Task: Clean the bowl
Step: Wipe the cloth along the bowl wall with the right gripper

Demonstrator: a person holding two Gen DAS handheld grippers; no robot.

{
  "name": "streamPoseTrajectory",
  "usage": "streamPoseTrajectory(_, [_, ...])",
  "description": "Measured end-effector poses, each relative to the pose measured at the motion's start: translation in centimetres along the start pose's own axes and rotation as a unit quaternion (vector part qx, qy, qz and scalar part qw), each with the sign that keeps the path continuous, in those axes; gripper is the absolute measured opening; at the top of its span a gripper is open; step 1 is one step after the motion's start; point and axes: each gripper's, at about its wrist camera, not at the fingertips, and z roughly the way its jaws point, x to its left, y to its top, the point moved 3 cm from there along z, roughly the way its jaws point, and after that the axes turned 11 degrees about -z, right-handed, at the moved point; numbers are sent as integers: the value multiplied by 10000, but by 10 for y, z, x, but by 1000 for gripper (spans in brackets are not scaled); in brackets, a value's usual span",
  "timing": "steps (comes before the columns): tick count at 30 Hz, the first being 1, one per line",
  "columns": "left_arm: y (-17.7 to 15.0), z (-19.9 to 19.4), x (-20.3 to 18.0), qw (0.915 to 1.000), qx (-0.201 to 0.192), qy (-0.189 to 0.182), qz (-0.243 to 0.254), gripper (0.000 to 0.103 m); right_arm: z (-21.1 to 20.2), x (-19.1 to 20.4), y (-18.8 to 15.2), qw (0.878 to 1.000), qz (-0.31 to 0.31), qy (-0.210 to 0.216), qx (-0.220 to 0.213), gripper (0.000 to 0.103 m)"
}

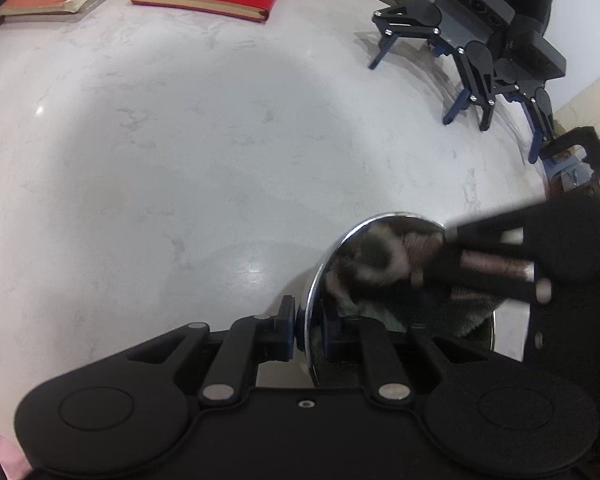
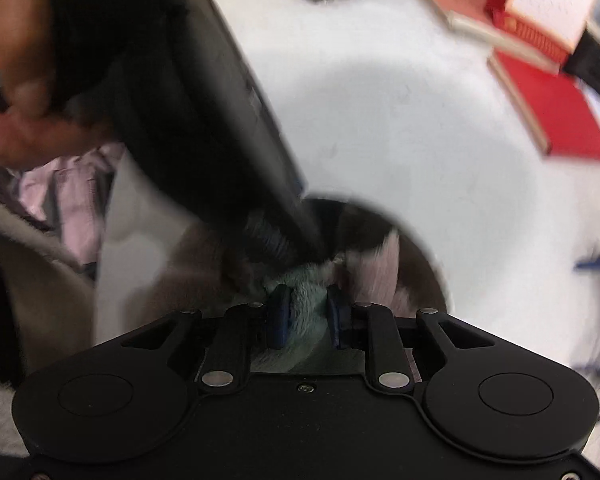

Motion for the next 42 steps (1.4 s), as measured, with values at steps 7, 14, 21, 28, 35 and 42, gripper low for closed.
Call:
streamPoseTrajectory(7, [2,1,2,9999,-45,-70,-92,11,7,-9,-10,9990,269,-29,364,24])
streamPoseTrajectory(14, [0,1,0,10000,-43,-4,3,13,19,2,15,9996,51,278,78,23])
streamPoseTrajectory(21, [-2,1,1,9999,-96,-29,-66,12,23,-25,7,9987,370,-75,353,22])
streamPoseTrajectory(28, [-2,2,0,9999,-82,-17,-56,15,11,8,23,9984,243,469,224,22])
streamPoseTrajectory(35, [0,-1,2,10000,-81,34,-41,14,19,-19,30,9992,341,-77,174,22])
streamPoseTrajectory(42, [-1,2,-2,9999,-116,13,22,14,7,-1,16,9965,776,153,274,20])
